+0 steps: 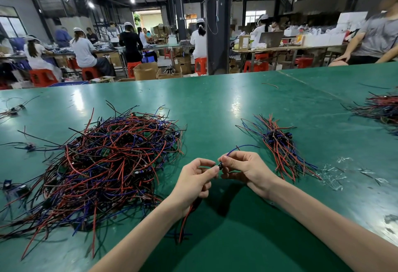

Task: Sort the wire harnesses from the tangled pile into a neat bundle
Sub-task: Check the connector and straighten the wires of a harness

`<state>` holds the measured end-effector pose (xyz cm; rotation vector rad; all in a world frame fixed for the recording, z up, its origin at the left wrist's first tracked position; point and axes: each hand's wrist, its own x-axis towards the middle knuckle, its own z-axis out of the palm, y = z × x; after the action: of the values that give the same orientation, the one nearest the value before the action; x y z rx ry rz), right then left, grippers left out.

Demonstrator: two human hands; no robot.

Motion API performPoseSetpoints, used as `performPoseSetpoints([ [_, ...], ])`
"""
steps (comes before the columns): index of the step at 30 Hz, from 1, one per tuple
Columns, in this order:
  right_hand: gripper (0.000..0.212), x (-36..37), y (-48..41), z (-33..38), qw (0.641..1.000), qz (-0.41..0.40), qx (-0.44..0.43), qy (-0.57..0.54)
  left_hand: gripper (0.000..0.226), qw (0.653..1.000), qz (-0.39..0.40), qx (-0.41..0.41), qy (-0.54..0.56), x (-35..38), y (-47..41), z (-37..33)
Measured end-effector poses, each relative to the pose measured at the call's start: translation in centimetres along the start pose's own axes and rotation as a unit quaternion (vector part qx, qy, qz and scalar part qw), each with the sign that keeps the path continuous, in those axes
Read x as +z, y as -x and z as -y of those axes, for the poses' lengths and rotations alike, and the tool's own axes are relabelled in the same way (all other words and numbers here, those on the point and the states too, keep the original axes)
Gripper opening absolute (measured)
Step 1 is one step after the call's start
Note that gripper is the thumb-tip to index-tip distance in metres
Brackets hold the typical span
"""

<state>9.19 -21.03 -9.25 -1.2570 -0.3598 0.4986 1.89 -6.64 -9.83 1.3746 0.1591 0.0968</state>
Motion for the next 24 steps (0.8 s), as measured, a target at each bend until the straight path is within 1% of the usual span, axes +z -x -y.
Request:
performPoseSetpoints([
  [7,0.017,0.1,0.0,0.1,1.0,-0.007,0.008,-0.012,0.005,0.999,-0.026,0.02,0.001,-0.2,-0.1,-0.5],
  [9,0.011,0.1,0.1,0.1,1.0,-0.011,0.007,-0.016,0.004,0.999,-0.038,0.027,0.002,-0.3,-0.2,-0.6],
  [11,0.01,0.0,0.0,0.4,1.0,-0.019,0.002,-0.015,0.003,0.998,-0.049,0.036,0.008,-0.4,-0.2,-0.7],
  [19,0.019,-1.6,-0.5,2.4,0.992,-0.107,-0.039,-0.061,0.004,0.993,-0.088,0.072,0.033,-0.8,-0.2,-1.3],
  [24,0.022,-2.6,-0.8,2.8,0.984,-0.165,-0.046,-0.049,0.005,0.991,-0.101,0.077,0.048,-1.1,-0.2,-1.5],
])
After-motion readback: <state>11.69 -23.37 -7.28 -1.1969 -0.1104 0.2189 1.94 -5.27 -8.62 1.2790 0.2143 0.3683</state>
